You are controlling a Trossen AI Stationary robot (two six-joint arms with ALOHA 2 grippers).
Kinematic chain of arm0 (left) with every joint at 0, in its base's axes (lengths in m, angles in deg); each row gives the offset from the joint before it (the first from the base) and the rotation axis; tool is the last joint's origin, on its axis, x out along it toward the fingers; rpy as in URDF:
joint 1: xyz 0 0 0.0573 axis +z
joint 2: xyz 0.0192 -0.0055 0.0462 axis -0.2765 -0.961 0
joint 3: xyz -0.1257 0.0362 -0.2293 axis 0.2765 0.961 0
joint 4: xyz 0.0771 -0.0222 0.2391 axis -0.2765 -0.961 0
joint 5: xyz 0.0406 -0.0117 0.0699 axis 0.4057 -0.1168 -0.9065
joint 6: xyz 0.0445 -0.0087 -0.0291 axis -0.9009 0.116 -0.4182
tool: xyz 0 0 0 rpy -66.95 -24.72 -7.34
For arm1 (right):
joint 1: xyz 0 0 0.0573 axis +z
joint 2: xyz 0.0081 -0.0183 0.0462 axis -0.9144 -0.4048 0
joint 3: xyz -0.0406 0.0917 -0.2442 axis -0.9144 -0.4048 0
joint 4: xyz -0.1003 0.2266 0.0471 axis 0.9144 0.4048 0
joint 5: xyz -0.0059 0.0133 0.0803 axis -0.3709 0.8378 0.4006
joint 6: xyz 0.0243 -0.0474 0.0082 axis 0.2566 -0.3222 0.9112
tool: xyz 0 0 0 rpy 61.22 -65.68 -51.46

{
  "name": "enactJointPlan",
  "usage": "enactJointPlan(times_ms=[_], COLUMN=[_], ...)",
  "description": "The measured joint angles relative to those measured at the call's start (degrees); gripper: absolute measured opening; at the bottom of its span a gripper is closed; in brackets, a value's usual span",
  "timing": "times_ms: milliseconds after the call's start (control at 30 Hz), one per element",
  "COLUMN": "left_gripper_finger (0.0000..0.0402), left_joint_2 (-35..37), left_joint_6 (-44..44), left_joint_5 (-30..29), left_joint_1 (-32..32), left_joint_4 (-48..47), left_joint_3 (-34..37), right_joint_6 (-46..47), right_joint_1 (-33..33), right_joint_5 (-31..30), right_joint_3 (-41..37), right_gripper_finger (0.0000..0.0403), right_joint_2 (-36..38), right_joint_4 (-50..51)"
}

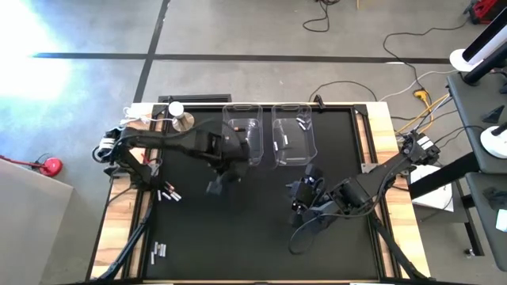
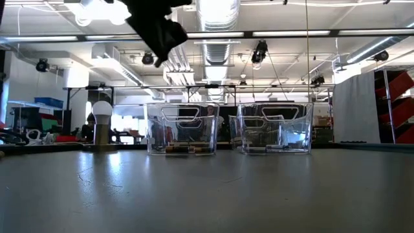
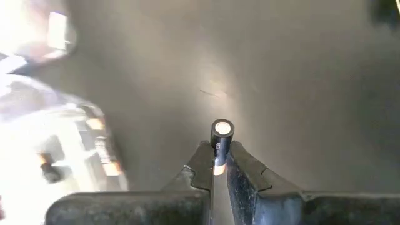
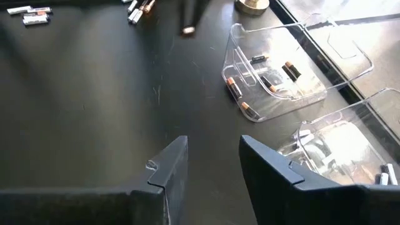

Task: Sort batteries
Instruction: Put the black battery into the left transparent bin

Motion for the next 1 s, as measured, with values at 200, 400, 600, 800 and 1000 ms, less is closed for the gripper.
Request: enactJointPlan(times_ms=[200,400,600,800,1000], left_gripper_finger=[0.0006,0.0006,0.0006,0.0006,0.0006], left_joint_2=[0.02,-1.54,-6.86,-12.66,-16.65], left_joint_6=[-2.13,3.62,5.47,1.53,1.98], left_joint_5=[0.01,-0.06,-2.85,-4.77,-11.17], left_joint_1=[8.75,19.88,25.47,25.90,26.39], left_joint_4=[1.57,2.34,4.11,4.96,4.91], left_joint_3=[-2.98,-2.79,-2.51,-2.44,-2.67], right_joint_6=[-0.22,-0.16,-1.21,-1.59,-1.64], right_joint_1=[-0.15,-0.15,-0.64,-0.79,-0.76], right_joint_5=[-0.02,-0.01,-0.09,-0.19,-0.16], right_joint_3=[0.00,0.00,0.00,0.00,0.00], right_gripper_finger=[0.0148,0.0153,0.0148,0.0137,0.0128], right_joint_2=[0.00,0.00,0.00,0.00,0.00], right_joint_4=[-0.02,-0.09,-0.26,-0.31,-0.22])
